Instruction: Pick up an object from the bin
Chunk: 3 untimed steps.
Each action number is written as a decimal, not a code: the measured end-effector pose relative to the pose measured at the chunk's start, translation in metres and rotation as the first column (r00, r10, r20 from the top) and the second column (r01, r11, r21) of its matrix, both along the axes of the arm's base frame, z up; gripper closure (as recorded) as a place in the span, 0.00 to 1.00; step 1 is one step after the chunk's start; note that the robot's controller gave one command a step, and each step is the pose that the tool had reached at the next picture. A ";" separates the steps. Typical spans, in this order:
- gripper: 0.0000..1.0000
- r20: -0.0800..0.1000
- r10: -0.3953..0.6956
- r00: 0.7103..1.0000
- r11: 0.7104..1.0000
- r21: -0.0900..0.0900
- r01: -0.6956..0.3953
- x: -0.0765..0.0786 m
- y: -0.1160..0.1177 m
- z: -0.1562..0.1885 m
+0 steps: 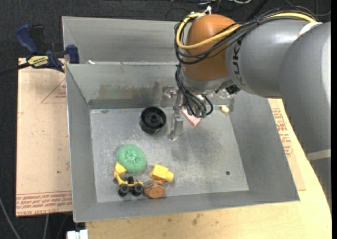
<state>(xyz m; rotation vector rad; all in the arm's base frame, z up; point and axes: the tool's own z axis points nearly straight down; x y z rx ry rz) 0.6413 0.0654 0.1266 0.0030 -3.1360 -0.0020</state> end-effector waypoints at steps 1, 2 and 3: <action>0.00 0.007 -0.001 1.000 1.000 0.000 0.001 0.001 0.000 0.005; 0.00 0.012 0.060 0.998 0.998 -0.001 -0.060 -0.007 0.005 -0.026; 0.00 0.014 -0.035 0.999 0.999 0.000 0.035 -0.010 0.020 -0.042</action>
Offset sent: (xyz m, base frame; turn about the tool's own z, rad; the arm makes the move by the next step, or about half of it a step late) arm -0.0171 0.0109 -0.0566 -0.1192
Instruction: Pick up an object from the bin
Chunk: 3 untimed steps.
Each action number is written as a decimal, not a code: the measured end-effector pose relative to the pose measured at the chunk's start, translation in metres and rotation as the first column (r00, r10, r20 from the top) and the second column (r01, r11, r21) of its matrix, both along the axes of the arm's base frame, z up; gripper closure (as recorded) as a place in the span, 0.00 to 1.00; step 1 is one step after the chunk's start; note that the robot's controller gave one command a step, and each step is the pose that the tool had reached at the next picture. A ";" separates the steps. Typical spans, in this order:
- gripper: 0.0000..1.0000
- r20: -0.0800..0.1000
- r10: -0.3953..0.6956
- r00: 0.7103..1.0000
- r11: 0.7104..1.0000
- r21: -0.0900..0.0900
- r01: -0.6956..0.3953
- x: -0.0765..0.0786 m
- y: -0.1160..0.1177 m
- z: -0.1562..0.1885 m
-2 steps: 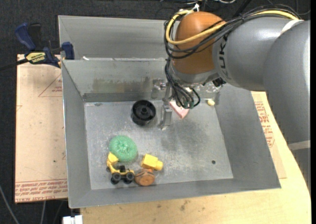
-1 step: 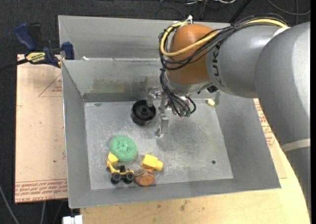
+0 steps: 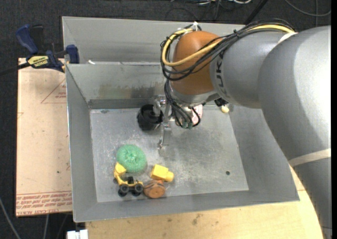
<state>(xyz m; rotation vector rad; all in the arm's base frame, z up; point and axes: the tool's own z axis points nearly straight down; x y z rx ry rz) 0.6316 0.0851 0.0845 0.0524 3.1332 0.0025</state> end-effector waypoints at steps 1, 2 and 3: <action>1.00 -0.003 -0.037 0.999 0.999 0.001 0.037 -0.006 0.031 -0.013; 0.00 -0.004 -0.038 0.999 0.999 0.000 0.038 -0.006 0.031 -0.014; 0.00 -0.004 -0.038 0.999 0.999 0.000 0.038 -0.006 0.031 -0.014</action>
Offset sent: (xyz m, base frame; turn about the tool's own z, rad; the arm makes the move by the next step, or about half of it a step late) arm 0.0000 0.0000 0.0000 0.0000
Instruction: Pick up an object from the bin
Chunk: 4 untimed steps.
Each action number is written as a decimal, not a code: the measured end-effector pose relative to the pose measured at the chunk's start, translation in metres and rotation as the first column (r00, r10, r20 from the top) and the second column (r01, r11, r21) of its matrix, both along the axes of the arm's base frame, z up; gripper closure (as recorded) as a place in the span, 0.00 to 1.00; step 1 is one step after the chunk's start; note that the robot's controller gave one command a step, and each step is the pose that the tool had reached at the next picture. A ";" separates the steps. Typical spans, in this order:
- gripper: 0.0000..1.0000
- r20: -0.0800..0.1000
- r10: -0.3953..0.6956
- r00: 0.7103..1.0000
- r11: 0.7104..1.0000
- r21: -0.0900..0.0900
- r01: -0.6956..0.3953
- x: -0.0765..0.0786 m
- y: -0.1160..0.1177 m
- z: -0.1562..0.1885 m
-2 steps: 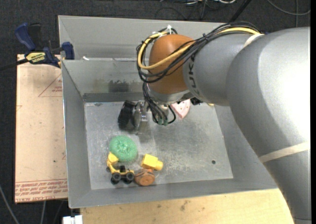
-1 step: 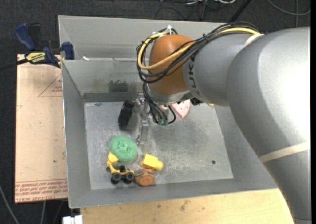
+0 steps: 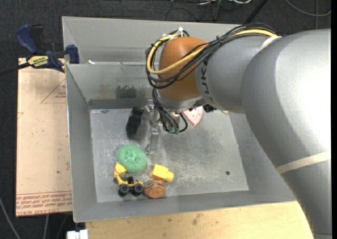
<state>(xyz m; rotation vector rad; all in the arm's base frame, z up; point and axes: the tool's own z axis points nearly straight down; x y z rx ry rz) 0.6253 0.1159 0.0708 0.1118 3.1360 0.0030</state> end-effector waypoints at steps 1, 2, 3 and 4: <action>0.00 0.000 0.028 1.000 1.000 -0.001 -0.028 0.017 -0.001 0.000; 0.00 -0.001 0.179 0.984 0.984 -0.001 -0.179 0.021 -0.024 -0.001; 0.00 0.001 0.187 0.982 0.982 -0.004 -0.187 0.028 0.008 0.000; 1.00 0.006 0.318 0.948 0.948 -0.001 -0.318 -0.035 0.034 0.002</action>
Offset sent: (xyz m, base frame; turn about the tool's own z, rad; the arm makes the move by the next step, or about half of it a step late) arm 0.0222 -0.0334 -0.0008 -0.1988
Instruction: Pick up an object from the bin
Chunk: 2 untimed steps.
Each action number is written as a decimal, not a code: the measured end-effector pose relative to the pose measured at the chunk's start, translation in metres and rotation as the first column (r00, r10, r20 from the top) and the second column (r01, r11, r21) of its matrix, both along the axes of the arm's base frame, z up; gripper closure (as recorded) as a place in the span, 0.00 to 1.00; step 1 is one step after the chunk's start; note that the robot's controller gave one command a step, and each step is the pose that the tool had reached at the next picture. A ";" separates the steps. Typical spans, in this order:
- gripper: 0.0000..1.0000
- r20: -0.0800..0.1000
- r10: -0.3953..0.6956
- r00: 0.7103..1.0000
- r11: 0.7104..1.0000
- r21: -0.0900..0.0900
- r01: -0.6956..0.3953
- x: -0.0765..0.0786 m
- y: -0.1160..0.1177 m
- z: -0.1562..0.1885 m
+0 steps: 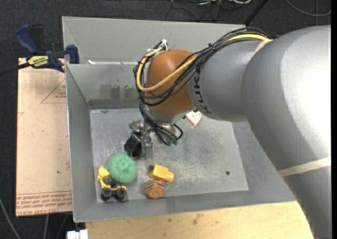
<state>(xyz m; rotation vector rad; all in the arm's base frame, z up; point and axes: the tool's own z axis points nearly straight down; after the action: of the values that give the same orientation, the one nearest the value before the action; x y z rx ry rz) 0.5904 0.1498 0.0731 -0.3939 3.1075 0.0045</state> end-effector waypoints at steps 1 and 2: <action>1.00 0.000 0.000 1.000 1.000 0.000 0.000 0.000 0.000 0.000; 1.00 0.000 0.072 0.997 0.997 -0.005 -0.072 -0.009 0.028 0.000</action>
Offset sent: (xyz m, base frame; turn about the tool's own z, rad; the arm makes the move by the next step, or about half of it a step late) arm -0.0327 0.0938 -0.0031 -0.2281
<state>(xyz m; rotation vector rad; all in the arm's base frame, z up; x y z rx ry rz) 0.5813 0.1781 0.0729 -0.5061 3.0914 -0.0025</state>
